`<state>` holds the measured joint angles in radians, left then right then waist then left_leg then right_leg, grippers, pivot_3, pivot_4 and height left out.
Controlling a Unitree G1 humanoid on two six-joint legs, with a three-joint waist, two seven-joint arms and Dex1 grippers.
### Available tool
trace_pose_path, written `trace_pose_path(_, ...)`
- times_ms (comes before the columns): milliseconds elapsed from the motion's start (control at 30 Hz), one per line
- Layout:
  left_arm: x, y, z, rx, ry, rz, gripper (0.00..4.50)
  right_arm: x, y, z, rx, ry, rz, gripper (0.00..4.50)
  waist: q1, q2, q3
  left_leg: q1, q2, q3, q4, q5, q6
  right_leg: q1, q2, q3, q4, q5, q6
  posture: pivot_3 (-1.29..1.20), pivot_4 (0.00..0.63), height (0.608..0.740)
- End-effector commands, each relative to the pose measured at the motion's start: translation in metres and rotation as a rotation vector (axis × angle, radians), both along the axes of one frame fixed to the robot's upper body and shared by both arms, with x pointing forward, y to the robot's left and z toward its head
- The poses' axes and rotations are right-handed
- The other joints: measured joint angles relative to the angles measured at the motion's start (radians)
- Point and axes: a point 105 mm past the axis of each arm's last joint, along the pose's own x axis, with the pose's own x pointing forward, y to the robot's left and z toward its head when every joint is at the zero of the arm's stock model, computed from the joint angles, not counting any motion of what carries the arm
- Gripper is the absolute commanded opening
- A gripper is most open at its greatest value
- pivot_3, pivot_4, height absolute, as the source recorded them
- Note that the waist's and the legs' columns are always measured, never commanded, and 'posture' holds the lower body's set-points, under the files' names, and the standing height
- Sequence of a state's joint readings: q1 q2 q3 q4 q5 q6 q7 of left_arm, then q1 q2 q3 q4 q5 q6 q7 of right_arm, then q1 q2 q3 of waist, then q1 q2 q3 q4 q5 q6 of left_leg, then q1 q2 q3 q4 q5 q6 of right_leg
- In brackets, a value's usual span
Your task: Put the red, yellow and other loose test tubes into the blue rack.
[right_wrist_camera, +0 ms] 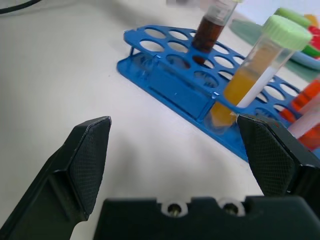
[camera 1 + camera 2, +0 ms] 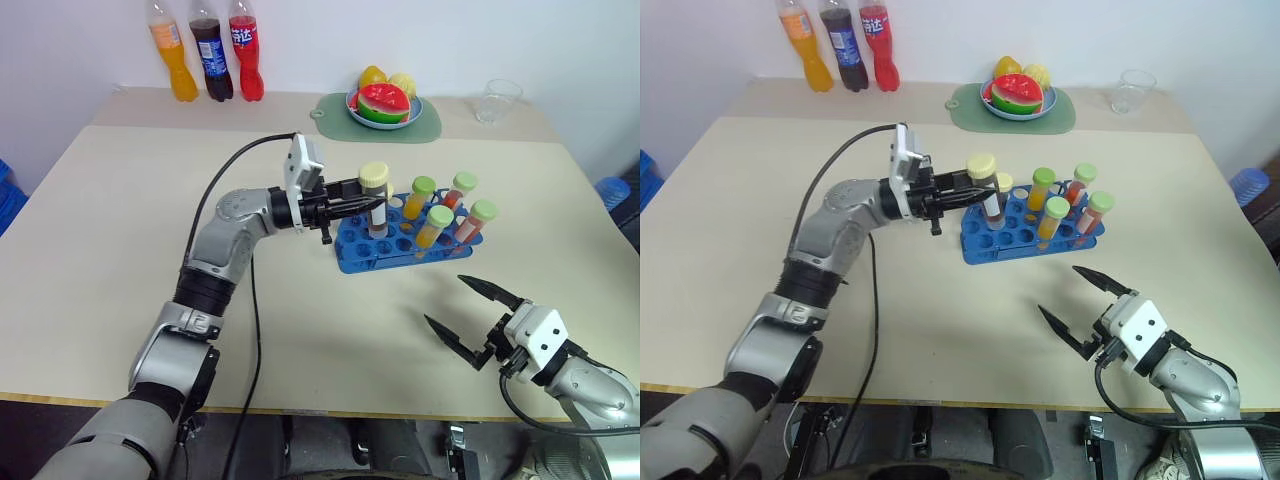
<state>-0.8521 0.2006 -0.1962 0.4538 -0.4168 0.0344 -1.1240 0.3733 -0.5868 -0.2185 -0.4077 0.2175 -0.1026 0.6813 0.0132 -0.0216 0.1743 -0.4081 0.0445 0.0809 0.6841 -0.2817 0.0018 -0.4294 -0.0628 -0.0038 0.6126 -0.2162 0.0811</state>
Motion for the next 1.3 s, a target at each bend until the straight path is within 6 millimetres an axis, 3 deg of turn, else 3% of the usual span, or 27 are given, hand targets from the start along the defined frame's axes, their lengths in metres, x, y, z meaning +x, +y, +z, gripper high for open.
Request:
trace_pose_path(33, 0.0, -0.011, 0.002, 0.017, -0.101, -0.012, 0.69, -0.002, 0.002, 0.013, -0.008, -0.063, -0.012, 4.44, 0.0, 0.0, 0.0, 0.0, 0.0, 0.0, 0.0, 0.0, 0.0, 0.0, 0.0, 0.0, 0.0, 0.0, 0.0, 0.0, 0.15, 0.74)
trace_pose_path(233, 0.011, -0.02, -0.022, 0.072, -0.107, 0.045, 0.69, -0.005, 0.001, 0.012, -0.004, -0.072, -0.045, 4.44, -0.001, 0.0, 0.0, 0.0, 0.0, 0.0, 0.0, 0.0, 0.0, 0.0, 0.0, 0.0, 0.0, 0.0, 0.0, 0.0, 0.15, 0.74)
trace_pose_path(433, 0.022, -0.026, -0.032, 0.109, -0.113, 0.104, 0.69, -0.006, 0.003, 0.011, 0.0, -0.075, -0.056, 4.44, 0.0, 0.0, 0.0, 0.0, 0.0, -0.001, 0.0, 0.0, 0.0, 0.0, 0.0, 0.0, 0.0, 0.0, 0.0, 0.0, 0.15, 0.74)
trace_pose_path(933, 0.01, -0.01, -0.037, 0.136, -0.063, 0.044, 0.69, -0.004, 0.001, 0.011, 0.005, -0.078, -0.064, 4.44, -0.001, 0.0, 0.0, 0.001, 0.001, -0.001, 0.0, 0.0, 0.0, 0.0, 0.001, 0.0, 0.001, 0.0, 0.0, 0.0, 0.15, 0.74)
trace_pose_path(1233, 0.004, -0.018, -0.04, 0.142, 0.03, -0.031, 0.69, -0.001, 0.002, 0.012, 0.01, -0.08, -0.057, 4.44, -0.001, 0.0, 0.0, 0.0, 0.002, -0.001, 0.0, 0.0, 0.0, 0.0, 0.002, 0.0, 0.001, 0.0, 0.0, 0.0, 0.15, 0.74)
trace_pose_path(1300, 0.005, -0.019, -0.037, 0.127, 0.051, -0.027, 1.73, -0.001, 0.002, 0.012, 0.011, -0.08, -0.06, 4.44, -0.001, 0.0, 0.0, 0.0, 0.002, -0.001, 0.0, 0.0, 0.0, 0.0, 0.002, 0.0, 0.001, 0.0, 0.0, 0.0, 0.15, 0.74)
